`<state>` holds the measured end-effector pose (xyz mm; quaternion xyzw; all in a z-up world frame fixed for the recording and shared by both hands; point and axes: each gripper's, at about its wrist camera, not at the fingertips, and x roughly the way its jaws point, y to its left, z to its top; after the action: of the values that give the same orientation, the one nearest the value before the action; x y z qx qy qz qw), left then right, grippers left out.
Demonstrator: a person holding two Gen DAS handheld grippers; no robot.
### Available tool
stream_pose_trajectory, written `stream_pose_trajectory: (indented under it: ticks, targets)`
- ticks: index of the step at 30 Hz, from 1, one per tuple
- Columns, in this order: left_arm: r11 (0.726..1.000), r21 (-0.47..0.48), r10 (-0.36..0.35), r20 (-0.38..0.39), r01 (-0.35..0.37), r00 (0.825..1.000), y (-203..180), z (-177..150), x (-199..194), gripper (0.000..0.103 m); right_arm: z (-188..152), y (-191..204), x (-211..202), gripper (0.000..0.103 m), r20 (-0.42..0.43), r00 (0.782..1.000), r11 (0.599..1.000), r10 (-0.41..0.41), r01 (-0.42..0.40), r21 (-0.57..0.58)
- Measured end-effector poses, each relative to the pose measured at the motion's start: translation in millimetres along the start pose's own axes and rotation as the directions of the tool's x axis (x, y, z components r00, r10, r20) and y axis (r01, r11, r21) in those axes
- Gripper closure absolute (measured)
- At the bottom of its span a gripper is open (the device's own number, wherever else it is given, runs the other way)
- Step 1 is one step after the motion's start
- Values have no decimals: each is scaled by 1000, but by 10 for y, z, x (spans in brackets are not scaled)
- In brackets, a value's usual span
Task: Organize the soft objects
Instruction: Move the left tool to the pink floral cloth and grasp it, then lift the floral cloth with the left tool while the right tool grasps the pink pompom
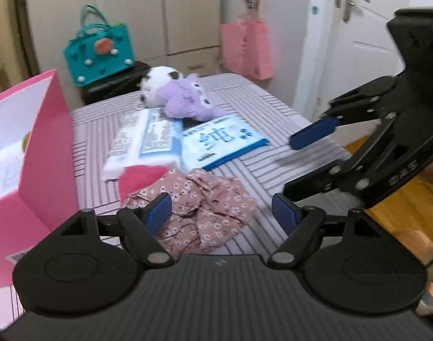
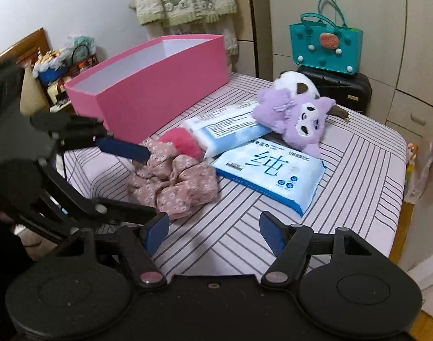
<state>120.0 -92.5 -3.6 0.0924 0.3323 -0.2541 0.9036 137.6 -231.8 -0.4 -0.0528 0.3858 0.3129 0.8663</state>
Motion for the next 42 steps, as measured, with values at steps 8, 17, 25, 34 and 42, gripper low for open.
stream_pose_trajectory:
  ticks: [8,17,25,34,42]
  targets:
    - [991,-56,119,12,-118,993,4,-119,143,17,51,-10,66,28,-11,1000,1000,20,-20,-10]
    - [972,-187,141,-33,-144,990,145,-220,277,26,109,-30,141,27,-12,999,999,36,-36,-3]
    - [953,-287,88,-32,-93,996,351,-274,135,87,146,-82,228,27,-24,999,999,43,-43,16]
    - [985,-156,74,-29,-78,997,326,-154,-111,87,314,26,278,27,8,997,996,71,-71,-54]
    - [994,-74,75,-90,-82,993,470,-67,-202,87,378,12,354,27,13,998,994,68,-66,-86]
